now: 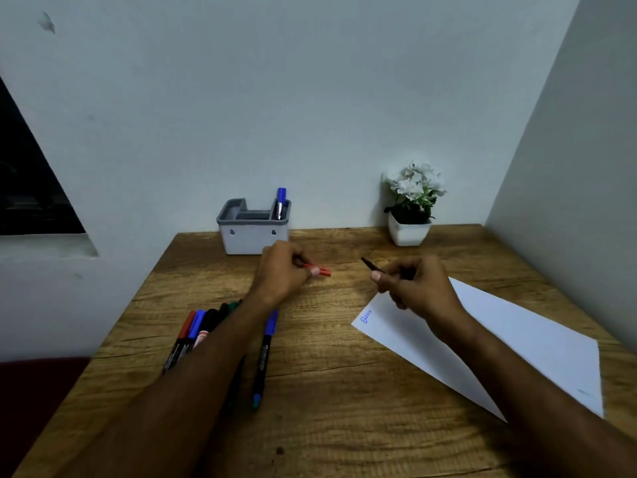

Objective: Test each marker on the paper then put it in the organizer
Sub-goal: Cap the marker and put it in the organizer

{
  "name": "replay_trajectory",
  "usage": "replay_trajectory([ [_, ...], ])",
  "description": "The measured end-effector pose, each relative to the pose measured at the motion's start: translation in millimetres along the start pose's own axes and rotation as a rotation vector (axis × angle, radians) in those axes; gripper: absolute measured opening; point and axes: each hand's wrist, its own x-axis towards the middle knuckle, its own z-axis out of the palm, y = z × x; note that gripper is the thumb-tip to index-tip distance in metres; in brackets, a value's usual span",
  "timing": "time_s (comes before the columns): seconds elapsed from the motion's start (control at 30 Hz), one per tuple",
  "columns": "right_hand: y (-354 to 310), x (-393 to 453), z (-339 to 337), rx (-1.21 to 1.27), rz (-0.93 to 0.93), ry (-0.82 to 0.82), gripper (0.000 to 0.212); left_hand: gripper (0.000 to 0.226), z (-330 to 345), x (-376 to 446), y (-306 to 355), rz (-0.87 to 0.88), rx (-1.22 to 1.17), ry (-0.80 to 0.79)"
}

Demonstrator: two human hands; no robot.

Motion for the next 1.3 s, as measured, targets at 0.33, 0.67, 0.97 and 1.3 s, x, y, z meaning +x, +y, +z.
replay_trajectory([
  [0.33,10.4,-1.6,-1.8,0.575,0.117,-0.058,0.026,0.014,32.5,-4.9,6.4,-0.025,0.081,-0.047],
  [0.67,25.6,1.2,-14.2,0.667,0.044,-0.02,0.018,0.035,32.7,-41.4,28.2,0.039,0.259,0.106],
  [0.97,33.0,-5.1,-17.2,0.356,-0.084,0.007,0.01,0.035,48.3,-95.0,43.5,0.258,0.273,-0.086],
  [1.3,37.7,-9.1,-7.4,0.196,-0.112,-0.098,0.017,0.064,57.3,-98.1,35.3,0.238,0.376,-0.237],
])
